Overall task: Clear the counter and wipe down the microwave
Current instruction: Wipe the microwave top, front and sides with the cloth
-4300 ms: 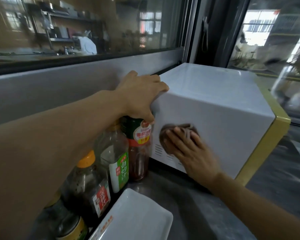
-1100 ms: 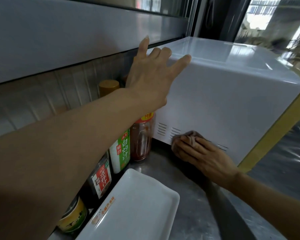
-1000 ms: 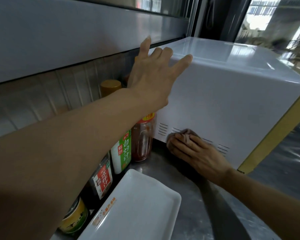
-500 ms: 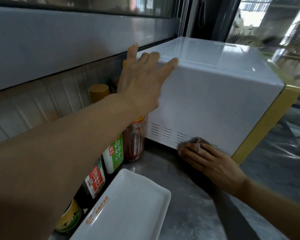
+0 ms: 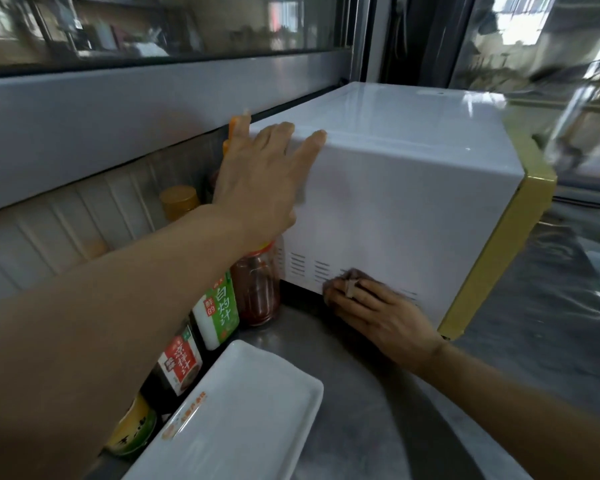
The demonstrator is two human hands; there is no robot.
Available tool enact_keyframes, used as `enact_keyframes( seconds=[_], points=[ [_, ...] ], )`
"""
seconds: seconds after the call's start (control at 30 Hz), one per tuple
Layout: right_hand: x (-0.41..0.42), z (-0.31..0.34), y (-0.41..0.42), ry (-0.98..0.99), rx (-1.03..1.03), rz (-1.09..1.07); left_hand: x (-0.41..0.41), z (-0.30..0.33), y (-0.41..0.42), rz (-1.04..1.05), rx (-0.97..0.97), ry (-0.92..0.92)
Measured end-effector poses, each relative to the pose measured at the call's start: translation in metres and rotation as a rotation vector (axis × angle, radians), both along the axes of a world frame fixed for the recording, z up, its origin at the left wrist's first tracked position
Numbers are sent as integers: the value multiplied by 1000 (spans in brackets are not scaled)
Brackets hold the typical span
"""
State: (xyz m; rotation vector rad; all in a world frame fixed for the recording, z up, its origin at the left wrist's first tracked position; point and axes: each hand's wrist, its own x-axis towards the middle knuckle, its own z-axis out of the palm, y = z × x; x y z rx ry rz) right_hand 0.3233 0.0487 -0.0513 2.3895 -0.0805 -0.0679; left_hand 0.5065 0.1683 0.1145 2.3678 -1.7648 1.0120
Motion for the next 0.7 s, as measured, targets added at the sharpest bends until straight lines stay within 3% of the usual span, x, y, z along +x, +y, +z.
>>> enact_keyframes(
  seconds=[0.27, 0.47, 0.7],
  points=[
    [-100, 2, -20, -125, 62, 49, -32, -3, -2, 126, -61, 98],
    [-123, 8, -28, -233, 62, 117, -81, -11, -18, -64, -46, 134],
    [-130, 76, -28, -689, 51, 69, -87, -5, -23, -92, -46, 223]
  ],
)
